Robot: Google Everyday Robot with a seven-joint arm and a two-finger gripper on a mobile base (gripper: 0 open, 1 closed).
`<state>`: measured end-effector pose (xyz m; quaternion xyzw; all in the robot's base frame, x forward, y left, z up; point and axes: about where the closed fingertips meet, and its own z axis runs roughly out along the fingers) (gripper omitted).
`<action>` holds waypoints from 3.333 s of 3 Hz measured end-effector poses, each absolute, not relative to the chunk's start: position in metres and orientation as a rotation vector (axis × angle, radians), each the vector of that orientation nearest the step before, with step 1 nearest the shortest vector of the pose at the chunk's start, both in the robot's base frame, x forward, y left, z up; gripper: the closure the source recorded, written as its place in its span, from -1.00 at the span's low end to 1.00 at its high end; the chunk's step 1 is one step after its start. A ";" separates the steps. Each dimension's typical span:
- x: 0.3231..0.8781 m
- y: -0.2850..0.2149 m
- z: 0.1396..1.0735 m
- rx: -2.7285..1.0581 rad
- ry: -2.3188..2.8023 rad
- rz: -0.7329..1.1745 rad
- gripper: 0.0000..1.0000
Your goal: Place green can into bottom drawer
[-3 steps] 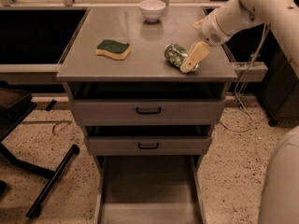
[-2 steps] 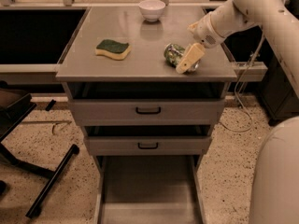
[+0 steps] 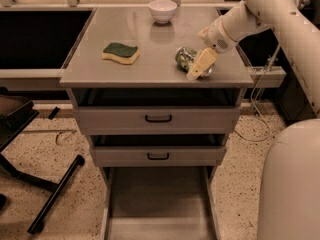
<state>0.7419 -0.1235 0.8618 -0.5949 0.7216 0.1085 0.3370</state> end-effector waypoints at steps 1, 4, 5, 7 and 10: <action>0.742 -0.124 0.853 -1.552 1.901 0.296 -1.00; 0.738 -0.122 0.853 -1.578 1.909 0.295 0.30; 0.703 -0.124 0.869 -1.658 1.877 0.325 0.76; 0.631 -0.120 0.876 -1.708 1.815 0.432 1.00; 0.572 -0.128 0.839 -1.667 1.811 0.533 1.00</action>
Offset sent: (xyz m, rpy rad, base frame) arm 0.0004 -0.0007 -0.0067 -0.0026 0.0168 -0.0024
